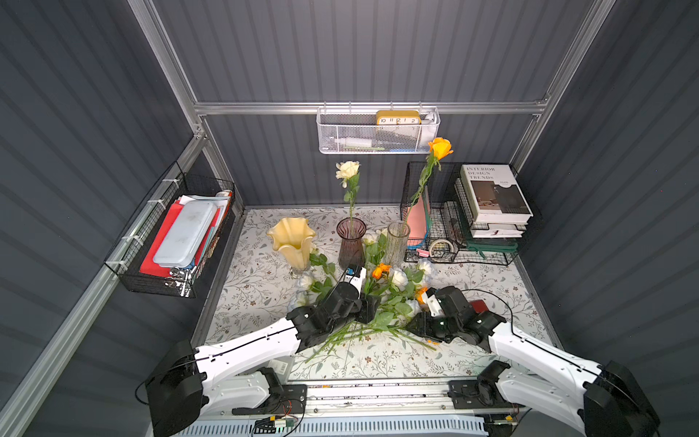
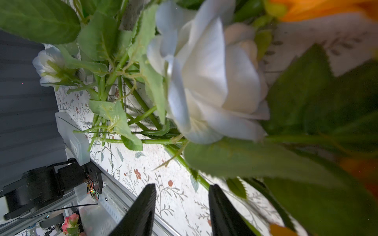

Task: Arrange the flowers in different vases according to their colors
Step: Pick up the flower at the center of the board.

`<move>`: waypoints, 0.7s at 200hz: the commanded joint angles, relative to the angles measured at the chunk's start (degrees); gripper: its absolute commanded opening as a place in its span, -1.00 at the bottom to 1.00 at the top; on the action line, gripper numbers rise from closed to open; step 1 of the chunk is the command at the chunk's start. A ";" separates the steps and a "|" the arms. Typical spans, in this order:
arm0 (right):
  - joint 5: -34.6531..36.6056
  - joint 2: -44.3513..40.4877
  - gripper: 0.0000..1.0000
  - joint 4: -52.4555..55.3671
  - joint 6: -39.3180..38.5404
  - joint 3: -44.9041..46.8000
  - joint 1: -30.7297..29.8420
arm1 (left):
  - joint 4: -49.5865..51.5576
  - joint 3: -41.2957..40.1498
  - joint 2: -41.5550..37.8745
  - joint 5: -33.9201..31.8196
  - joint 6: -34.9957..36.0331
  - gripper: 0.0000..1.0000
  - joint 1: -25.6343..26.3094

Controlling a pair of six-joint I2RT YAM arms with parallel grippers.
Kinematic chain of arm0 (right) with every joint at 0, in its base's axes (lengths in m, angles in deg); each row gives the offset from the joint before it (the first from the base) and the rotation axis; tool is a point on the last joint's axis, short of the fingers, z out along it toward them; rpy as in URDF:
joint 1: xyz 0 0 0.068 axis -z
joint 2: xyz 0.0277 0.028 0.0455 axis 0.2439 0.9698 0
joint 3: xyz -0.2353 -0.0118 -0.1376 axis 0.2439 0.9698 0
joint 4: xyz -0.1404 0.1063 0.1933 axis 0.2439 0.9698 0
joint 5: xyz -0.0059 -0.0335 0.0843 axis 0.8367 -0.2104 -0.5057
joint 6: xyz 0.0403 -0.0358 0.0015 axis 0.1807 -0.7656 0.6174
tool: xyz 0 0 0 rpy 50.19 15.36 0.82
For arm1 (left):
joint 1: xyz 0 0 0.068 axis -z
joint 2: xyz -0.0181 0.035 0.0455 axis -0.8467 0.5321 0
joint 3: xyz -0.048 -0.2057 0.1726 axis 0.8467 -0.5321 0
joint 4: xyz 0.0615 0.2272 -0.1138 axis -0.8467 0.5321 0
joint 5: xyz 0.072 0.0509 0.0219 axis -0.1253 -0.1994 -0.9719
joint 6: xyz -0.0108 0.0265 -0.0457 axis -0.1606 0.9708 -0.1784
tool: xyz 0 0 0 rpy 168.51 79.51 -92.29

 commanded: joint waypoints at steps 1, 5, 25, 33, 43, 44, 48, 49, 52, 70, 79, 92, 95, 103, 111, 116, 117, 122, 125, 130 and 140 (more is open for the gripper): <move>0.44 -1.91 -0.06 4.83 -1.08 -2.57 0.95 | -1.78 -1.11 -0.43 3.95 -0.55 0.08 3.02; 0.54 -2.26 -0.06 5.62 -1.15 -2.82 1.15 | -2.03 -1.20 -0.32 3.92 -0.56 0.08 3.77; 0.49 -4.95 -0.06 7.35 -0.54 -3.21 2.43 | -2.78 -1.50 0.96 4.56 -0.25 0.08 6.38; 1.08 -6.21 -0.06 7.87 0.15 -3.24 2.99 | -2.31 -1.18 1.70 4.26 -0.57 0.06 7.41; 1.98 -7.87 -0.05 7.98 0.75 -3.22 3.70 | -1.52 -1.03 2.41 4.10 -1.08 0.01 8.41; 2.01 -8.01 -0.05 8.00 0.75 -3.21 3.78 | -1.48 -1.03 2.42 4.20 -1.11 0.00 8.48; 2.11 -8.57 -0.05 8.01 0.80 -3.42 4.24 | -1.33 -1.11 2.58 4.48 -1.13 -0.01 8.81; 2.12 -8.66 -0.05 8.85 0.78 -3.49 4.36 | -1.30 -1.11 2.64 4.57 -1.13 -0.02 8.86; 2.09 -8.89 -0.05 9.83 0.76 -3.62 4.76 | -1.05 -1.09 2.65 4.57 -1.17 -0.03 9.17; 1.26 -9.04 -0.05 12.24 -0.22 -4.62 7.10 | 0.75 -0.54 3.75 4.63 -1.40 -0.10 10.35; 1.19 -8.76 -0.05 13.31 -0.75 -4.94 8.31 | 2.00 0.32 4.96 4.23 -1.15 -0.12 10.96; 0.29 -8.43 -0.05 13.47 -1.16 -5.02 10.08 | 2.29 1.35 6.81 4.28 -0.72 -0.18 11.69; 0.03 -8.39 -0.05 13.51 -1.24 -5.01 10.48 | 2.44 1.60 7.28 4.12 -0.69 -0.20 11.89; -0.53 -8.32 -0.05 13.37 -1.50 -4.97 11.33 | 3.74 2.61 8.68 3.42 -0.72 -0.26 12.07; -0.94 -8.24 -0.05 13.42 -1.82 -5.14 11.95 | 5.77 3.93 10.38 2.57 -1.42 -0.32 12.08; -1.15 -8.17 -0.05 13.55 -2.04 -5.30 12.23 | 7.48 4.94 11.61 1.96 -1.86 -0.33 12.17; -1.17 -8.20 -0.05 13.60 -2.09 -5.35 12.26 | 7.81 5.25 11.85 1.86 -1.94 -0.34 12.17; -1.44 -8.23 -0.05 13.72 -2.41 -5.57 12.46 | 9.59 6.32 12.91 1.21 -2.53 -0.34 12.32; -1.54 -8.23 -0.05 13.89 -2.63 -5.69 12.62 | 10.76 6.86 13.50 0.82 -2.94 -0.34 12.40; -1.60 -8.19 -0.05 14.13 -2.95 -5.86 12.77 | 12.34 7.67 14.22 0.37 -3.66 -0.34 12.60; -1.76 -8.00 -0.05 14.35 -3.51 -5.92 13.16 | 14.77 8.59 14.86 -0.11 -5.21 -0.27 13.23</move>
